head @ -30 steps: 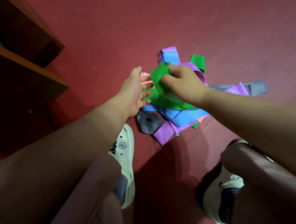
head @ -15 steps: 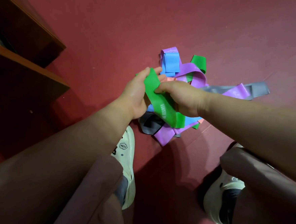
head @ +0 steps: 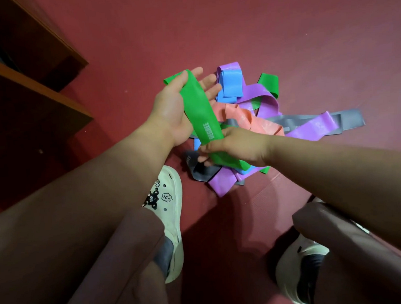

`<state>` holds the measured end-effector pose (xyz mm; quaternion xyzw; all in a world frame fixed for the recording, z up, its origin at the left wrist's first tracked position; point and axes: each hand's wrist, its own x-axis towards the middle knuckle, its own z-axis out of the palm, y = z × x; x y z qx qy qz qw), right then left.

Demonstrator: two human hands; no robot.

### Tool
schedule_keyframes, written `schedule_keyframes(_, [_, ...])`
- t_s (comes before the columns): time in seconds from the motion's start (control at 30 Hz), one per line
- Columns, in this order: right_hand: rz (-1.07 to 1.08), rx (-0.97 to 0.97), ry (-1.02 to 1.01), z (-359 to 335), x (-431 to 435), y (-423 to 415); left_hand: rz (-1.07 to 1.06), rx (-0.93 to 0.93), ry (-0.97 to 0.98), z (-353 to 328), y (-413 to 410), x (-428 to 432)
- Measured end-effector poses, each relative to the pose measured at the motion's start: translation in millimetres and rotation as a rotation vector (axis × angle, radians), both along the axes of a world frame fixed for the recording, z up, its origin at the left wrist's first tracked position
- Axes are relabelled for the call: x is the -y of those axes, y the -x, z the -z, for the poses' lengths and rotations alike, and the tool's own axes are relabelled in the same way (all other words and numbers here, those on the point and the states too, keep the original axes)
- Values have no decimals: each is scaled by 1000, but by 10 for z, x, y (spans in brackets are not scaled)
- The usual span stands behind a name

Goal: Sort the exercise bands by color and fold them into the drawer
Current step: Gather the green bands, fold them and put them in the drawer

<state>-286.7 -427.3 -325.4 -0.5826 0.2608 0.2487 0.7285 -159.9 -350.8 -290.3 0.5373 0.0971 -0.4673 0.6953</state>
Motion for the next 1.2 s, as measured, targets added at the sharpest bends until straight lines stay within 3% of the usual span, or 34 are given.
schedule_keyframes(0.13, [2,-140,-341,-50,-48,33,-19,52,-25,50,-33,-51])
schedule_keyframes(0.3, [24,-278,-464,98,-48,96,-32,60,-26,87,-81,-162])
schedule_keyframes(0.4, [-25,-265,-210,157,-37,114,-27,19,-41,99,-77,-200])
schedule_keyframes(0.47, [-67,-128,163,188,6,61,-8,10,-79,127,-55,-218])
schedule_keyframes(0.6, [93,-53,578,227,124,1,14,-6,-152,184,-26,-253])
schedule_keyframes(0.7, [-36,-3,887,257,186,5,19,-28,-203,215,-9,-274])
schedule_keyframes(0.97, [-248,-107,1163,375,286,171,68,-27,-264,312,91,-289])
schedule_keyframes(1.2, [-248,-138,1163,386,341,195,100,-8,-286,334,117,-288])
